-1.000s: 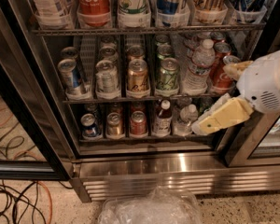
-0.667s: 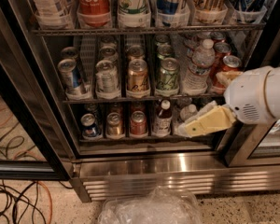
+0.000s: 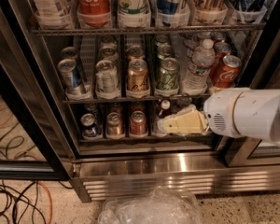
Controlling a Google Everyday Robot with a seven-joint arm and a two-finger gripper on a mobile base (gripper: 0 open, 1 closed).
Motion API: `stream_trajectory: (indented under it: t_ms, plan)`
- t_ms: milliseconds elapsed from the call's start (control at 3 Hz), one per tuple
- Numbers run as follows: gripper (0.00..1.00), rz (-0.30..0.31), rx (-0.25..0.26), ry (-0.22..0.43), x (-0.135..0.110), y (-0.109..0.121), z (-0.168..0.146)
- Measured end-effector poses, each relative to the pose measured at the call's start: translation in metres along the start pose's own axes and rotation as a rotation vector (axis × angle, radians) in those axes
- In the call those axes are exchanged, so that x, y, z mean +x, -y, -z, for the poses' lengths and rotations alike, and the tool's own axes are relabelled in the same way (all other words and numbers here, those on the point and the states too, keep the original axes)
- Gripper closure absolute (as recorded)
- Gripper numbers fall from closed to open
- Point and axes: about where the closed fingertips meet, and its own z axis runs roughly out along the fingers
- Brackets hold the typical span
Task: Pick coke can from middle shelf of fridge
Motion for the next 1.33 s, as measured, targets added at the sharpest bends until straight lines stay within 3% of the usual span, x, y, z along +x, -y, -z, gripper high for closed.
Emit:
stream_trajectory:
  t_ms: [333,667,1000,1333]
  plan:
    - [0.00,-0.127,0.059,0.053,0.005,0.010,-0.017]
    - [0.00,-0.127,0.059,0.054,0.004,0.010,-0.017]
    - [0.00,-0.177,0.097,0.100,0.002,0.012,-0.023]
    - [0.00,-0.278,0.132,0.152,0.007,-0.011,-0.047]
